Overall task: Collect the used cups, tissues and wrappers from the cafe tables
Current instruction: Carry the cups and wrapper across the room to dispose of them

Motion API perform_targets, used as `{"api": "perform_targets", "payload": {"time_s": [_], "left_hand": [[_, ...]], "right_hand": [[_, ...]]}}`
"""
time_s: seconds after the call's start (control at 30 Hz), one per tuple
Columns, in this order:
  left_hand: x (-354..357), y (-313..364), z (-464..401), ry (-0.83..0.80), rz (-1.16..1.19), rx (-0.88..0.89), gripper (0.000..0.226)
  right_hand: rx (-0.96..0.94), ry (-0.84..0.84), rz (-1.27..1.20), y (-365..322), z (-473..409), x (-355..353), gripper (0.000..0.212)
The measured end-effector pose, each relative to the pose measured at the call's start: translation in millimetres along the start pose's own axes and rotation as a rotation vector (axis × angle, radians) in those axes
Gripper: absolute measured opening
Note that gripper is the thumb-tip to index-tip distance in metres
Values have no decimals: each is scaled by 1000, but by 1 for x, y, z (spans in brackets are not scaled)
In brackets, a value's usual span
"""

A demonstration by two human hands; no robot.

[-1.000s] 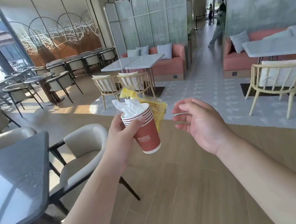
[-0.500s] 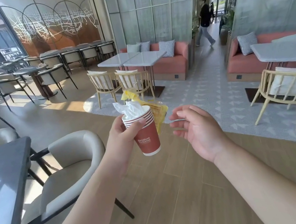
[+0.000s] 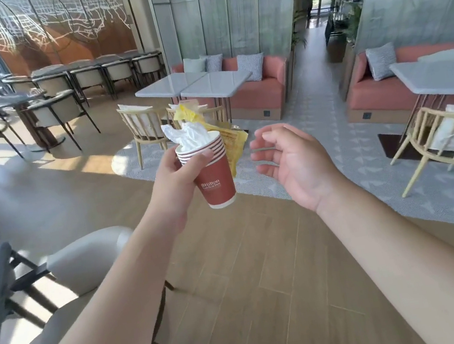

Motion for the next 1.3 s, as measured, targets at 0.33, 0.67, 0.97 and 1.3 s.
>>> {"api": "perform_targets", "payload": {"time_s": [0.33,0.67,0.97,1.3], "left_hand": [[-35,-26,-112,9,-66,24,58],[-59,-93,-257,89,-89,-9,43],[-60,-127,-411,105,-122,-13,27],[-113,-174,-525,156,-113,-74,54]], "right_hand": [[37,-56,-22,51,-123,30,10],[100,-138,-17,122,-299,32,17],[179,-201,2,160,-464,30,16],[249,-247,-12,219,-593,73,11]]}}
Point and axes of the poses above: each hand's wrist, its own z-axis away from the middle knuckle, its own x-axis out of the palm, y = z × x, the point moved 8 cm from there along -z, towards the middle knuckle, and after that the axes turned 8 degrees about -z, right-handed, at the moved point
